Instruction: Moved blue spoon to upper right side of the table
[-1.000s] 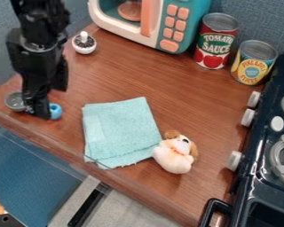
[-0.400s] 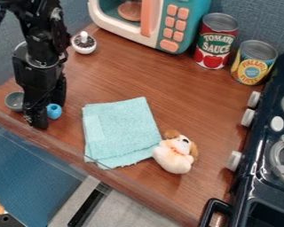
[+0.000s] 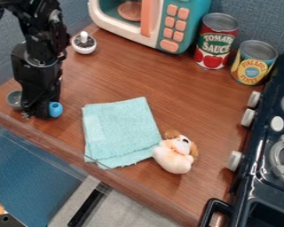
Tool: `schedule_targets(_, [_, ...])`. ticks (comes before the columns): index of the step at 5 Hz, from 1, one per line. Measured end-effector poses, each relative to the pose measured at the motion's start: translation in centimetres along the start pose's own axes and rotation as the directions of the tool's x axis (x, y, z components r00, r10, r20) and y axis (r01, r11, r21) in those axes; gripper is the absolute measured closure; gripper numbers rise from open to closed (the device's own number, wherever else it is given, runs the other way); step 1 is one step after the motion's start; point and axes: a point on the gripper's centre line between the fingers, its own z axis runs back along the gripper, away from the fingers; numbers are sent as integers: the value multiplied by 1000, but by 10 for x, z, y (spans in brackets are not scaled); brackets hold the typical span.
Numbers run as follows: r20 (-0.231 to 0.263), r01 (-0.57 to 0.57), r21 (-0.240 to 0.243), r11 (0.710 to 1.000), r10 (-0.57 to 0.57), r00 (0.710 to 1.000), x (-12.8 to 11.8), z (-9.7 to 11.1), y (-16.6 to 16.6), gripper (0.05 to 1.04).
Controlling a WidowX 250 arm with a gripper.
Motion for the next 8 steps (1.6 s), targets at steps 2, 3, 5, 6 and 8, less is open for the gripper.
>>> schedule_targets(2, [10,13,6,1000,-13,1000,2,10,8,727])
schedule_targets(3, [-14,47,-48,998,-48,999,-9,31,8,727])
schedule_targets(5, [-167,247,-172,954,-275,947,-83,86,25,728])
schedule_targets(6, [-367,376,-228,898,-437,821,-120,110,36,727])
schedule_targets(8, [-531,658,-317,682,-703,473,-201,124,55,727])
